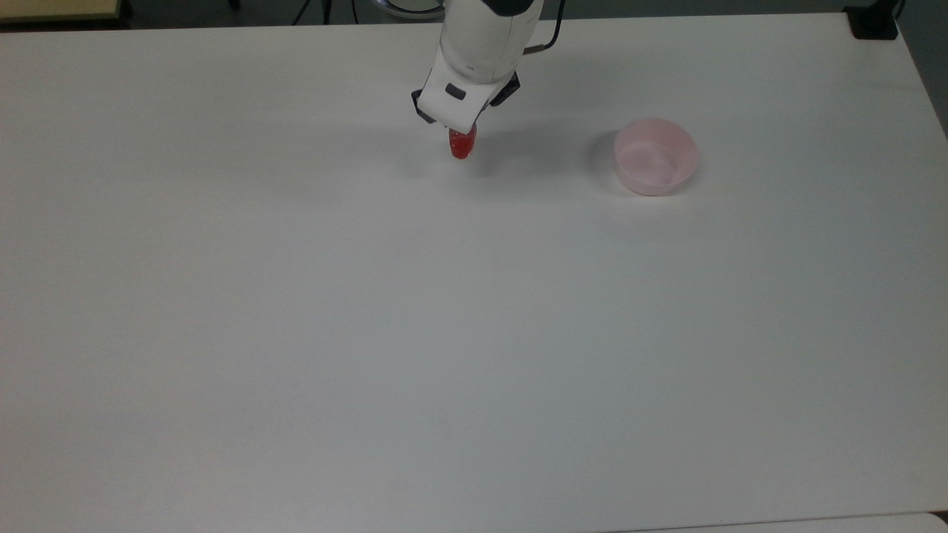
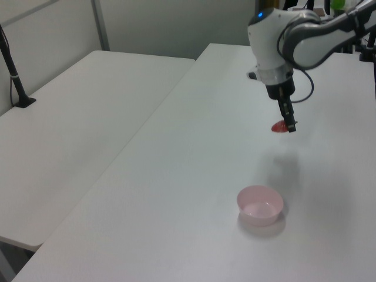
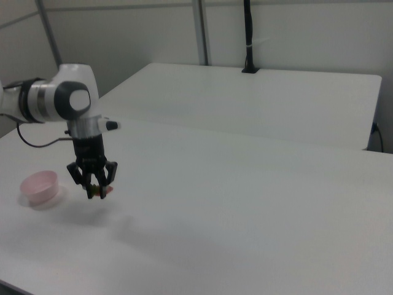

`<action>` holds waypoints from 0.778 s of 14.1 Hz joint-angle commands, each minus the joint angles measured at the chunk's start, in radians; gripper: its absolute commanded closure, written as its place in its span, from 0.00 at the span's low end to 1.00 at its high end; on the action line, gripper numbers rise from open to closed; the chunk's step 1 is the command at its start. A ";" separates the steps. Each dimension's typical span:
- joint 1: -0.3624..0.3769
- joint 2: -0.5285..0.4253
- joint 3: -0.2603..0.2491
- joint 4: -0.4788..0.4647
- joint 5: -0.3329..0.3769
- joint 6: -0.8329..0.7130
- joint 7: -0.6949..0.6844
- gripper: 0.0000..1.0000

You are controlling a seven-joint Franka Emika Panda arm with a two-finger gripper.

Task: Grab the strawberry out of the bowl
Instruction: 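Hold the strawberry raised above the table beside the bowl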

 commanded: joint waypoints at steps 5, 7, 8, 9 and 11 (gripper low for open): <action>-0.007 -0.013 -0.044 -0.080 0.003 0.092 0.031 0.00; -0.006 -0.016 -0.044 -0.069 0.000 0.091 0.089 0.00; -0.007 -0.024 -0.046 -0.041 0.000 0.086 0.118 0.00; -0.015 -0.032 -0.047 -0.006 0.000 0.074 0.135 0.00; -0.018 -0.039 -0.061 0.101 -0.002 -0.001 0.151 0.00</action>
